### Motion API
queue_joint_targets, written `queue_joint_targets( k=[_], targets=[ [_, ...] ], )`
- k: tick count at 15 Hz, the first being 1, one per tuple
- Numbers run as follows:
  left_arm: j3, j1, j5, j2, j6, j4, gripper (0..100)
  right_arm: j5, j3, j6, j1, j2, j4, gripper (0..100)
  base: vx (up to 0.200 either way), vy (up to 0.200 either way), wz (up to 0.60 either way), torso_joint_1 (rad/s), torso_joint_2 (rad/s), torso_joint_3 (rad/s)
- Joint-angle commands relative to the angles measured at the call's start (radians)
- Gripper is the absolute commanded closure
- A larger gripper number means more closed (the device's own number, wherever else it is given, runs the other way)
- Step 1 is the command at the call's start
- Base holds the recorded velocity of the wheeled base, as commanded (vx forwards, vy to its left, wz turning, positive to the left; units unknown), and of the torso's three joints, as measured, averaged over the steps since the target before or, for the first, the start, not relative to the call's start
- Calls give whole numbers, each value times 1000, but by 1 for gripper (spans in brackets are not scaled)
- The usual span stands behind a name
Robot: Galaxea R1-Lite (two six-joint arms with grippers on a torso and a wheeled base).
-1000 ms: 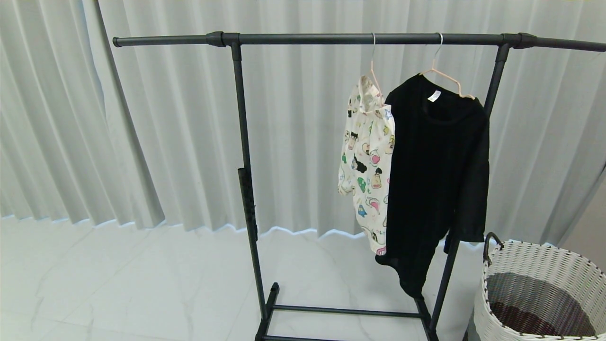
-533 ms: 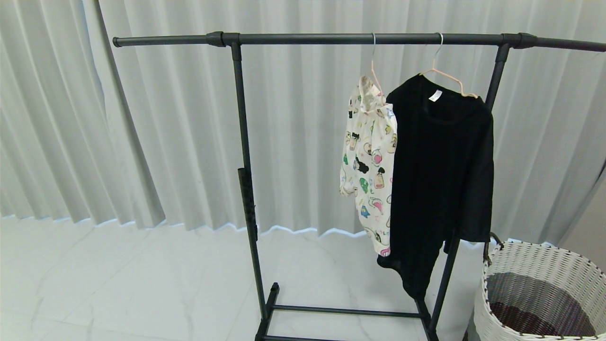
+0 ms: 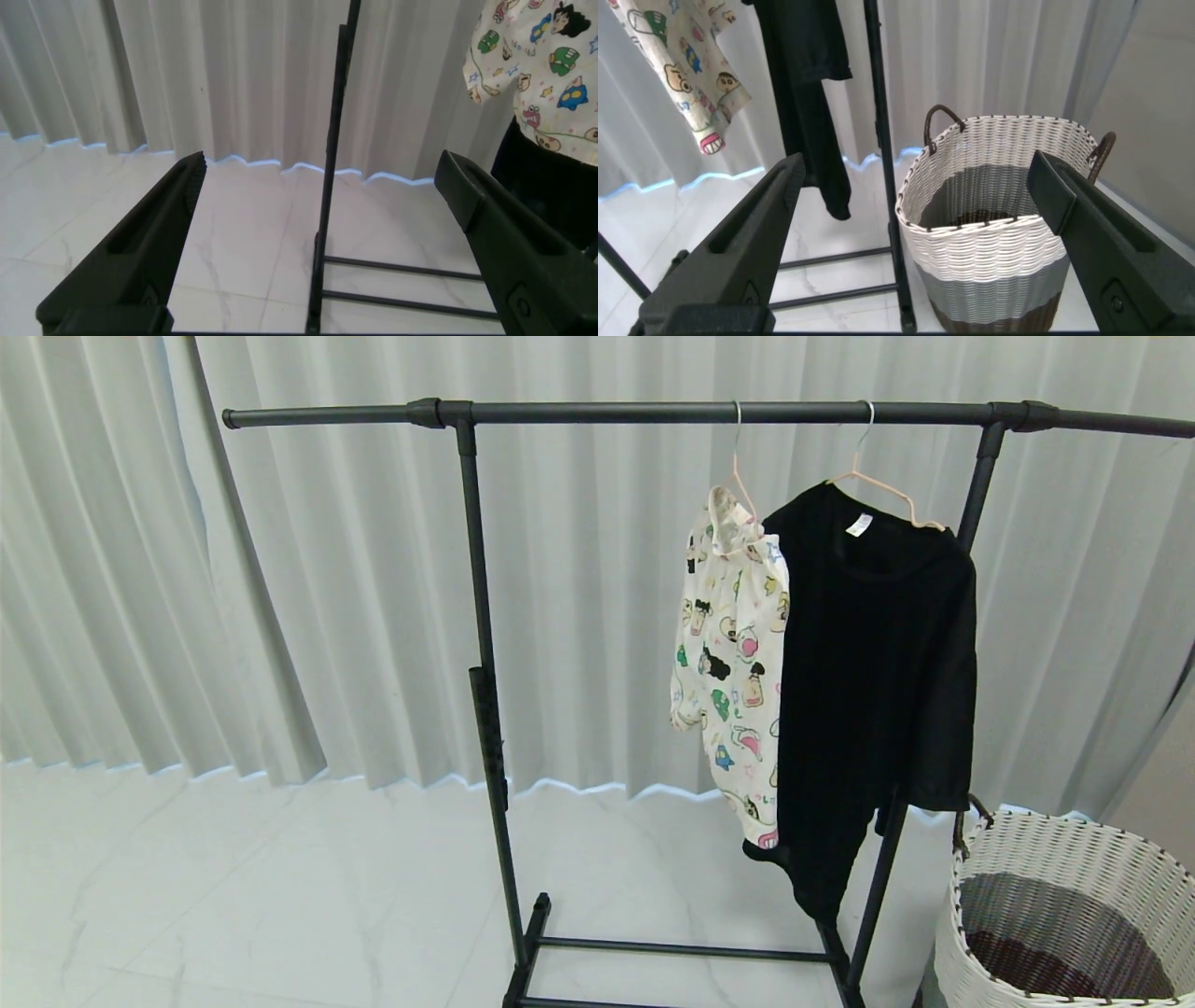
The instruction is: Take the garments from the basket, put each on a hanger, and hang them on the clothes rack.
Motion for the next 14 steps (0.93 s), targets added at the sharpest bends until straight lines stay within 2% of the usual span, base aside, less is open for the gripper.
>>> queue_joint_targets(
  k=[1,14],
  targets=[
    [0,0,0,0,0,-1,0,0,0,0,0,0,-1,0,0,0,0,0,0,0],
    [0,-1,0,0,0,-1,0,0,0,0,0,0,-1,0,0,0,0,0,0,0]
  ],
)
